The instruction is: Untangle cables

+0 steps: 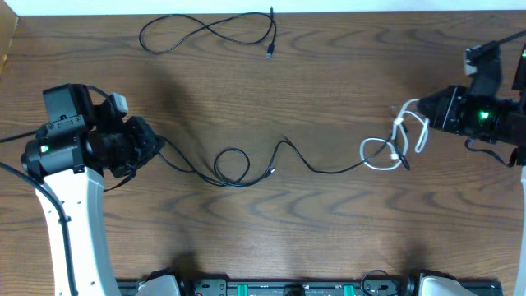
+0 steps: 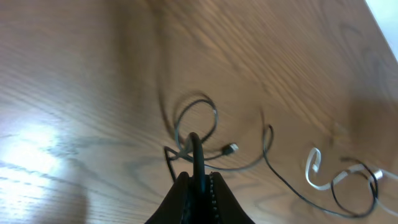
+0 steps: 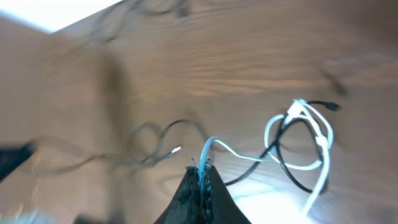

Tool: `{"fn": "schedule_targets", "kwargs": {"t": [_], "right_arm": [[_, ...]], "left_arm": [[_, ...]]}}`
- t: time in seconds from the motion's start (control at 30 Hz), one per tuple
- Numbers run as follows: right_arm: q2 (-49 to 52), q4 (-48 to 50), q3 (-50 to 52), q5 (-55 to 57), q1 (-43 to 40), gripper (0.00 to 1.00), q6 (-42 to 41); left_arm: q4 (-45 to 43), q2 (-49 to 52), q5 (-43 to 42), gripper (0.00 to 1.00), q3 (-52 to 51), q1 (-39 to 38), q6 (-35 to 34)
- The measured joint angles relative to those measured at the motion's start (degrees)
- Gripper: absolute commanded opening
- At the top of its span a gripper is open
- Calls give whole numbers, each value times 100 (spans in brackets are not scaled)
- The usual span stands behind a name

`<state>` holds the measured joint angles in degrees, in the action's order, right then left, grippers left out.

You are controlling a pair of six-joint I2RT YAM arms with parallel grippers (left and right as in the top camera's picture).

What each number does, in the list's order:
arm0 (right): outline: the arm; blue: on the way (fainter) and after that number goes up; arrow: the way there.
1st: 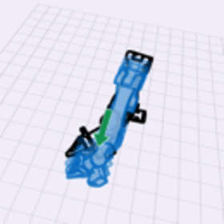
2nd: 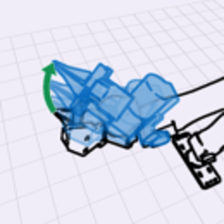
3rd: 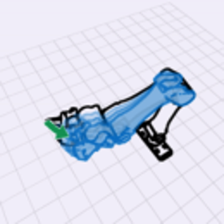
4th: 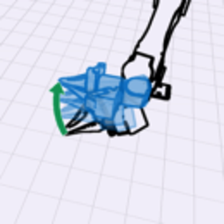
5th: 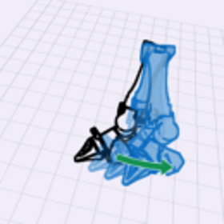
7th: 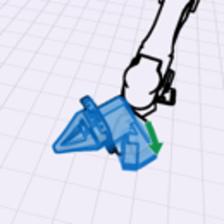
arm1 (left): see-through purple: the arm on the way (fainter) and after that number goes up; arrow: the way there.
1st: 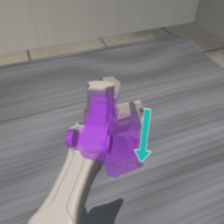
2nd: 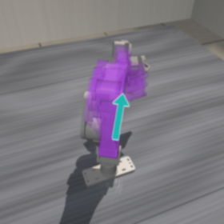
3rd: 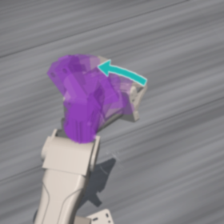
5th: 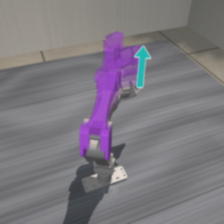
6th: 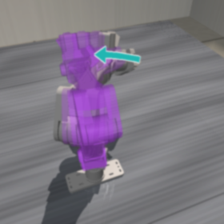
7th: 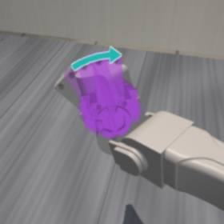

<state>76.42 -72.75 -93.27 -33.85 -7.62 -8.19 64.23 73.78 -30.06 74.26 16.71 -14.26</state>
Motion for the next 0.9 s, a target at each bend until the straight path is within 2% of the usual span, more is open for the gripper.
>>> {"fn": "schedule_targets", "kwargs": {"t": [0.1, 0.13, 0.17, 0.33, 0.63, 0.9], "right_arm": [[2, -7, 0, -675, 68, 1, 485], [2, -7, 0, -855, 96, 1, 623], [2, -7, 0, -997, 111, 1, 737], [2, 4, 0, -1174, 219, 1, 920], [2, -35, 0, -433, 219, 1, 177], [2, -289, 0, -234, 262, 1, -103]], "left_arm": [[0, 0, -411, 30, 0, -94, 352], [0, 0, -549, 43, 0, -153, 448], [0, 0, -669, 49, 0, -221, 511], [-31, 0, -909, 65, 0, -599, 710], [-48, 0, -962, 75, 0, -874, 846], [-31, 0, -127, 74, 0, -905, 372]]}}
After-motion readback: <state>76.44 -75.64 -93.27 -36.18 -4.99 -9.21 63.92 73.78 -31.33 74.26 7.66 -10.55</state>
